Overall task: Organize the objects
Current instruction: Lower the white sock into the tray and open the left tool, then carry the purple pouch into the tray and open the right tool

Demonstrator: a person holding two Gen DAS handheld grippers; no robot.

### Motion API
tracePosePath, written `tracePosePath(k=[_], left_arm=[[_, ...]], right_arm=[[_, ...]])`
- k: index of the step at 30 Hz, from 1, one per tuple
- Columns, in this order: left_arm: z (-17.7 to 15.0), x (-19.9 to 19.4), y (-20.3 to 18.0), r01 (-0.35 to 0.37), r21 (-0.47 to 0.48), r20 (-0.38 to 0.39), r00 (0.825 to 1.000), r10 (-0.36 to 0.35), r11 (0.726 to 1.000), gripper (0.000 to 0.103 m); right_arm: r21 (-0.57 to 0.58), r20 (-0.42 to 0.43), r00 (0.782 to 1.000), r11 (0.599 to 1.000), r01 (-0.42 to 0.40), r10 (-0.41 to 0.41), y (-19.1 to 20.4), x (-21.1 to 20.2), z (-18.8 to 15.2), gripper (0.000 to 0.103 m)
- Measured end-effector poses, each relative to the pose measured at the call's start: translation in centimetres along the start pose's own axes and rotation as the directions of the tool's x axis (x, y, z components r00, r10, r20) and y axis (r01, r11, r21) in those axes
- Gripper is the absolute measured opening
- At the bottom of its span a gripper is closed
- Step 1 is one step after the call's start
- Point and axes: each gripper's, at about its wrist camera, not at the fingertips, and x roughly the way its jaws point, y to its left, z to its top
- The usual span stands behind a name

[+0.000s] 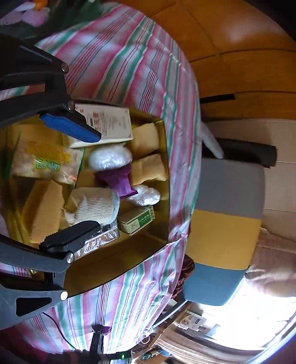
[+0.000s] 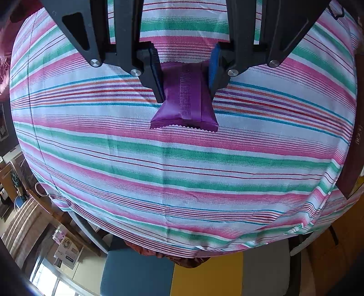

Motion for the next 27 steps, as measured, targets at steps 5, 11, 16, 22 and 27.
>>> tracePosePath(k=[5,11,16,22,27], left_arm=[[-0.3,-1.9,0.4,-0.026,0.024,0.04,0.999,0.025,0.999,0.072],[-0.9,-2.9,1.3,-0.029,0.008,0.057,0.998,0.029,1.0,0.073],[-1.4,-3.1,2.1,-0.026,-0.012,0.055,0.998,0.027,1.0,0.073],[-1.8,-3.4,2.8,-0.024,-0.032,0.063,0.998,0.026,0.999,0.073],[-2.0,-3.7,3.8,-0.025,-0.057,0.072,0.997,0.029,0.998,0.076]], right_arm=[[0.014,0.018,1.0,1.0,0.005,-0.005,0.4,-1.1,0.2,0.034],[-0.021,0.088,0.992,0.995,-0.095,0.096,5.0,-4.6,0.7,0.034],[-0.164,0.137,0.964,0.965,-0.203,0.226,12.6,-8.4,1.4,0.034],[-0.333,0.139,0.925,0.897,-0.292,0.353,21.4,-11.7,1.7,0.034],[-0.42,0.08,0.922,0.852,-0.313,0.378,27.0,-11.8,2.0,0.034]])
